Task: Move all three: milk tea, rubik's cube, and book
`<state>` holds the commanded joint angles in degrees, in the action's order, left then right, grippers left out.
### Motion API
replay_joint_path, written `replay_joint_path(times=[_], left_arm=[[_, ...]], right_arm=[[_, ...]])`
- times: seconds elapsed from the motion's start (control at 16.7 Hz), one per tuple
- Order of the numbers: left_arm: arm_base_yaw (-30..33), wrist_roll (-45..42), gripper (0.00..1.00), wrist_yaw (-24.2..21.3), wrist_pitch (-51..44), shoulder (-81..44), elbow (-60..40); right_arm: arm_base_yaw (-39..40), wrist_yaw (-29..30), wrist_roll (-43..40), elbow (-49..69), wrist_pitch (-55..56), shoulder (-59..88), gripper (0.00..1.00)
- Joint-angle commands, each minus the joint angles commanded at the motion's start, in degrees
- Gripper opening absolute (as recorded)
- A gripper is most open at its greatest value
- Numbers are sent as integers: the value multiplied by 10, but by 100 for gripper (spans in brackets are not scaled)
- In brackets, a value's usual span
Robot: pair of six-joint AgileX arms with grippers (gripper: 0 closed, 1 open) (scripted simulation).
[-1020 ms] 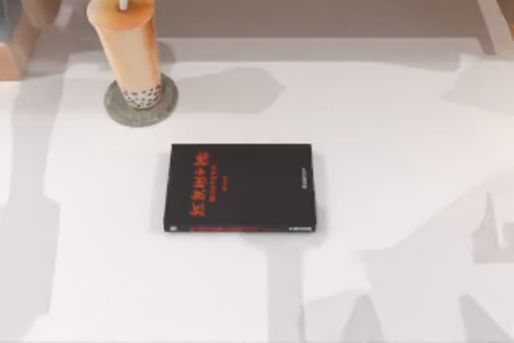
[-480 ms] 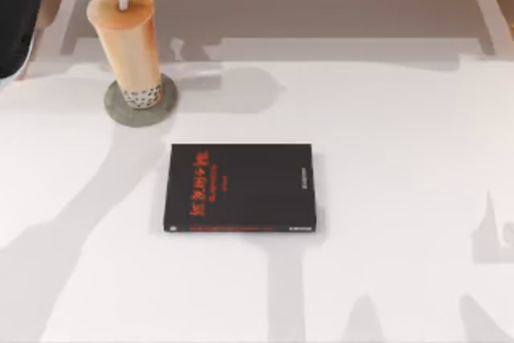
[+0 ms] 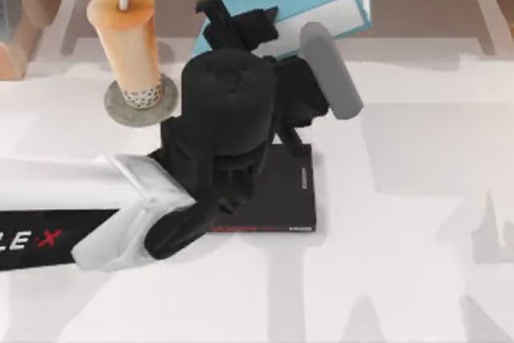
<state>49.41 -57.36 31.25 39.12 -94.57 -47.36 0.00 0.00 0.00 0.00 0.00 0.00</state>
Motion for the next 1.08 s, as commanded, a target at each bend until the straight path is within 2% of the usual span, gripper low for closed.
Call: replay_joint_path(times=[0.24, 0.42, 1.08], left_arm=[[57, 5, 0, 90, -108, -81, 65], [71, 10, 0, 128, -152, -112, 87], [64, 3, 0, 125, -145, -123, 84]], right_arm=[[0, 0, 0, 0, 0, 0, 100], [0, 0, 0, 0, 0, 0, 100], [0, 0, 0, 0, 0, 0, 100]])
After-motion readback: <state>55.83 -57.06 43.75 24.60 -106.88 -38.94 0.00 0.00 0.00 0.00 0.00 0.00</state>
